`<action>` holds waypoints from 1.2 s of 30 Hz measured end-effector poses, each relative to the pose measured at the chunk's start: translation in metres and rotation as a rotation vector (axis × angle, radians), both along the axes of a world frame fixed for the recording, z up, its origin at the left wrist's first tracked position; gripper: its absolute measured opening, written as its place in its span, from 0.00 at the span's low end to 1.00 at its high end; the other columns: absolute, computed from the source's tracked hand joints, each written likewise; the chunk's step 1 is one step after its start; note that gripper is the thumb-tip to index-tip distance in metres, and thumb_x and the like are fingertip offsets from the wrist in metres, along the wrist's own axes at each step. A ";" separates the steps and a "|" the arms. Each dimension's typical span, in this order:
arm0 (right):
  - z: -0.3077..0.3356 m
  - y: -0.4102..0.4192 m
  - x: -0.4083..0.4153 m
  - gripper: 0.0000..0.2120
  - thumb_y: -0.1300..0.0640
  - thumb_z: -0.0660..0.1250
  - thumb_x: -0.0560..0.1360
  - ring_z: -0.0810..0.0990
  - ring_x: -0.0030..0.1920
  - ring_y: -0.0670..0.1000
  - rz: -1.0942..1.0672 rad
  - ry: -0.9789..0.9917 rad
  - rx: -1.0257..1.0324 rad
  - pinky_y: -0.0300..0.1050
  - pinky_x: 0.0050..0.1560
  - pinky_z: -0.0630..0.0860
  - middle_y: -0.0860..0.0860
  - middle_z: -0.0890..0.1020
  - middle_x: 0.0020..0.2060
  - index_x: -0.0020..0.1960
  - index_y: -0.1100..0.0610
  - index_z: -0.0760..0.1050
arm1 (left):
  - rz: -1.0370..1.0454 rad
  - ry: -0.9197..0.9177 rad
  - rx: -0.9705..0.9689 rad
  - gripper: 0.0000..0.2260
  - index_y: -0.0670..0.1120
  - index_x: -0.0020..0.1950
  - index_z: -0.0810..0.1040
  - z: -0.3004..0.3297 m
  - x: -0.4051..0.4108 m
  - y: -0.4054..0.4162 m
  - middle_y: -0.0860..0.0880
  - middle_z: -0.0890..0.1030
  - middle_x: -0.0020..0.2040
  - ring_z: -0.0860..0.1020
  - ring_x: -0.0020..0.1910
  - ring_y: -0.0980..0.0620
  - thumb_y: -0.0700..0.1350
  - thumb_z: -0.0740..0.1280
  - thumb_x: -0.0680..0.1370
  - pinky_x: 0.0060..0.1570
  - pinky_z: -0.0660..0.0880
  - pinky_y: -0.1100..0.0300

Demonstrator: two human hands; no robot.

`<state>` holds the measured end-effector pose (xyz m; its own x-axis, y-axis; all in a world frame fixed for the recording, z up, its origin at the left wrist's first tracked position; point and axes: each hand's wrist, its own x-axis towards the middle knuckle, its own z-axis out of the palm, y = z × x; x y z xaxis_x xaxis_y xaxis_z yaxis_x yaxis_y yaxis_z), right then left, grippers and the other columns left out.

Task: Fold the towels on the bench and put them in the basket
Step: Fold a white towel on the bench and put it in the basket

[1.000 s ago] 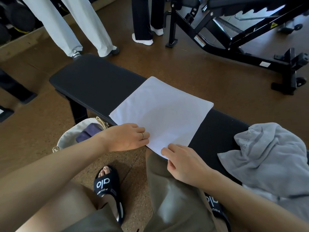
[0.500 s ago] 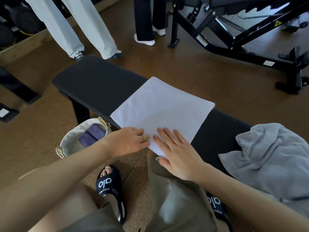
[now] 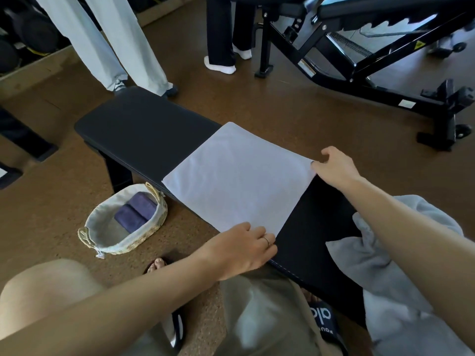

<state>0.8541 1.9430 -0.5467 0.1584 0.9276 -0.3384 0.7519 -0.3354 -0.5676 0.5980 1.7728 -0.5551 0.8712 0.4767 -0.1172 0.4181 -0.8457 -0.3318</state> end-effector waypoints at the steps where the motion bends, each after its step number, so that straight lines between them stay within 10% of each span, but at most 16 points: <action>1: -0.002 0.002 0.004 0.27 0.51 0.68 0.78 0.76 0.63 0.57 -0.031 0.051 0.015 0.50 0.58 0.73 0.55 0.77 0.66 0.75 0.53 0.68 | 0.009 0.000 0.002 0.07 0.45 0.52 0.71 -0.003 -0.002 -0.001 0.48 0.76 0.45 0.72 0.38 0.49 0.38 0.63 0.75 0.33 0.69 0.57; 9: -0.002 0.011 0.011 0.08 0.60 0.70 0.73 0.83 0.51 0.54 -0.200 0.283 0.092 0.53 0.57 0.81 0.52 0.83 0.50 0.51 0.51 0.79 | 0.107 -0.196 -0.143 0.03 0.45 0.49 0.69 0.000 -0.014 -0.004 0.48 0.74 0.43 0.72 0.37 0.48 0.40 0.63 0.78 0.31 0.73 0.52; 18: 0.056 0.043 -0.033 0.13 0.67 0.66 0.76 0.79 0.41 0.51 -0.194 0.758 0.068 0.42 0.39 0.78 0.57 0.79 0.47 0.58 0.59 0.79 | 0.716 -0.907 -0.417 0.08 0.53 0.53 0.64 0.043 -0.040 -0.009 0.56 0.68 0.37 0.69 0.35 0.51 0.42 0.62 0.81 0.39 0.69 0.50; 22: 0.068 0.068 -0.073 0.13 0.69 0.66 0.74 0.80 0.39 0.49 -0.123 0.663 0.088 0.41 0.41 0.80 0.58 0.82 0.49 0.55 0.57 0.81 | 0.736 -0.924 -0.419 0.12 0.53 0.61 0.70 0.046 -0.057 -0.006 0.53 0.73 0.49 0.74 0.40 0.50 0.41 0.56 0.81 0.43 0.72 0.50; 30: 0.061 0.117 -0.154 0.11 0.70 0.67 0.75 0.83 0.43 0.51 -0.008 0.607 -0.059 0.42 0.47 0.84 0.61 0.82 0.49 0.56 0.63 0.79 | 1.152 -1.269 -0.417 0.12 0.50 0.45 0.76 0.042 -0.092 0.019 0.57 0.73 0.33 0.72 0.34 0.56 0.38 0.56 0.82 0.34 0.65 0.65; 36: 0.037 0.151 -0.181 0.07 0.71 0.67 0.73 0.81 0.43 0.53 0.242 0.386 -0.037 0.42 0.47 0.82 0.58 0.80 0.42 0.47 0.62 0.78 | 1.391 -1.338 -0.378 0.03 0.49 0.48 0.74 0.033 -0.118 0.055 0.53 0.77 0.41 0.77 0.39 0.52 0.43 0.65 0.81 0.38 0.74 0.58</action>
<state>0.6735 2.0936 -0.5101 -0.2054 0.9085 -0.3639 0.5472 -0.2016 -0.8123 0.4803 1.8274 -0.5224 -0.4207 0.9055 -0.0555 0.5299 0.2949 0.7951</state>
